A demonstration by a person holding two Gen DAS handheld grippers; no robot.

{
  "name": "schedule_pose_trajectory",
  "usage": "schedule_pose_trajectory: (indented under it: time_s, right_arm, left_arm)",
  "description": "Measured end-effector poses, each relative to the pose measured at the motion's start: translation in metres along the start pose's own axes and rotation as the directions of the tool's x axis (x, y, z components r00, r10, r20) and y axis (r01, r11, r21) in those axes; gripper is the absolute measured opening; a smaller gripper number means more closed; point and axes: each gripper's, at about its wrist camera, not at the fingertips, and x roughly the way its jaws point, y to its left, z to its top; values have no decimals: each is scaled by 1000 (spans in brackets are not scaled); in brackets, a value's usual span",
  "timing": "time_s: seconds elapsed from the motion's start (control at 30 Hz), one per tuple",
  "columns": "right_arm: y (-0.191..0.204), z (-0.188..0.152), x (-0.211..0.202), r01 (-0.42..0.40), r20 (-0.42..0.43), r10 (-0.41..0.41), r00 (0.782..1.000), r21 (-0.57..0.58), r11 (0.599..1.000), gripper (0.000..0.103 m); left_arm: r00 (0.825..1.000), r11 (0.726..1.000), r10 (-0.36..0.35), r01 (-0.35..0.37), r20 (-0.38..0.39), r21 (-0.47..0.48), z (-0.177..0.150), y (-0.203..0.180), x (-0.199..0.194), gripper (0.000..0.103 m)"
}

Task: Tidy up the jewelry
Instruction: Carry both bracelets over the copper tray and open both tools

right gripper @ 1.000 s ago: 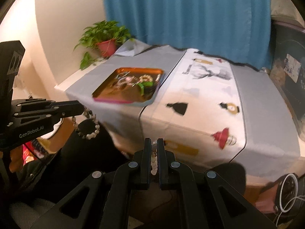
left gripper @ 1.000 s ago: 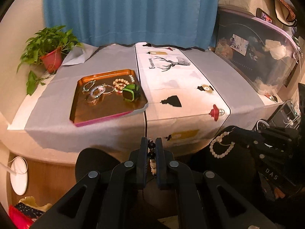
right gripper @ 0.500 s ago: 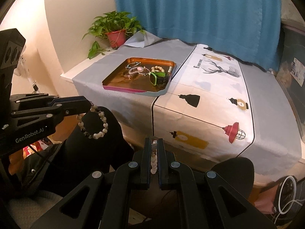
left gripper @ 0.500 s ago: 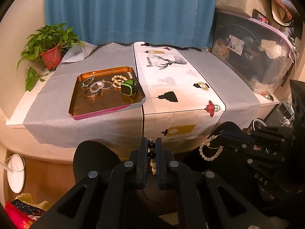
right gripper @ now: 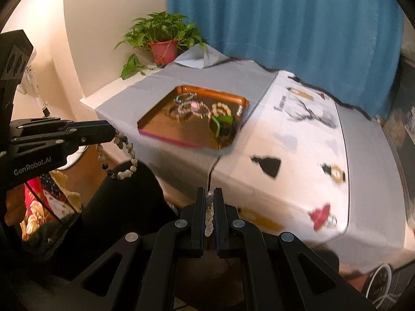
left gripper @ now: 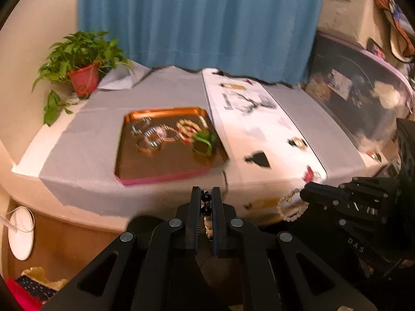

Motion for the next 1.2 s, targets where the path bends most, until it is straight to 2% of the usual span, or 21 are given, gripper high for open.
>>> schedule_pose_trajectory:
  time_s: [0.17, 0.4, 0.5, 0.67, 0.83, 1.0, 1.13, 1.2]
  right_arm:
    - [9, 41, 27, -13, 21, 14, 1000, -41, 999, 6]
    - [18, 95, 77, -50, 38, 53, 998, -76, 996, 6]
    - [16, 115, 101, -73, 33, 75, 997, -70, 995, 6]
    - [11, 144, 137, -101, 8, 101, 995, -66, 993, 6]
    - [3, 156, 159, -129, -2, 129, 992, -35, 991, 6]
    - [8, 147, 180, -98, 31, 99, 995, -35, 995, 6]
    - [15, 149, 195, -102, -12, 102, 995, -19, 995, 6]
    - [20, 154, 203, -97, -31, 96, 995, -50, 994, 6]
  left_arm:
    - [999, 999, 35, -35, 38, 8, 36, 22, 19, 6]
    - [998, 998, 61, -60, 34, -20, 69, 49, 60, 6]
    - [997, 996, 82, -82, 6, -31, 84, 60, 84, 6]
    - [989, 993, 105, -110, -103, -50, 107, 75, 129, 6]
    - [988, 992, 116, -120, -104, -36, 112, 88, 151, 6]
    - [991, 994, 104, -105, -81, -4, 104, 96, 164, 6]
    - [990, 994, 101, -105, -97, -36, 106, 111, 174, 6]
    - [988, 992, 114, -119, -103, -45, 105, 119, 182, 6]
